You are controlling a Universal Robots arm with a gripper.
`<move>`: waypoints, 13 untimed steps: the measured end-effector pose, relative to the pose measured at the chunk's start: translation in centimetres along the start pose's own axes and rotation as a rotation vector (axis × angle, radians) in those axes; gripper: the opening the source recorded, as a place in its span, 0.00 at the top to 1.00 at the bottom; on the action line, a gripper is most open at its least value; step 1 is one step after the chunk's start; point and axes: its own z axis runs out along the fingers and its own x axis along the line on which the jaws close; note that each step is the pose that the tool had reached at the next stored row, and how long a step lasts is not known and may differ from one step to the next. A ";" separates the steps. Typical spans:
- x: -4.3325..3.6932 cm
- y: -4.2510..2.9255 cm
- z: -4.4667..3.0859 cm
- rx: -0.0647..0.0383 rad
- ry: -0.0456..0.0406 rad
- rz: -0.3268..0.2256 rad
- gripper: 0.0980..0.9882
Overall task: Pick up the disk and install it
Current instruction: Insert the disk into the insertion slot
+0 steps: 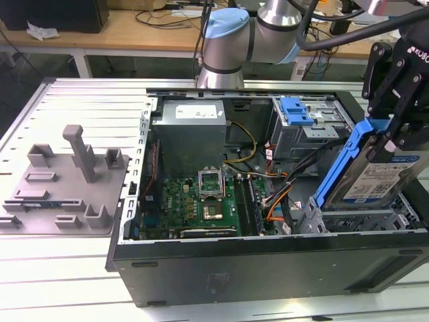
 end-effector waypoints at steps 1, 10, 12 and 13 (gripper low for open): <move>0.00 0.00 0.06 0.000 -0.0001 0.000 0.70; 0.03 0.02 1.10 0.000 -0.0001 -0.001 0.70; 0.04 0.02 1.47 0.000 0.0000 -0.002 0.70; 0.05 0.02 1.64 0.000 0.0000 -0.002 0.70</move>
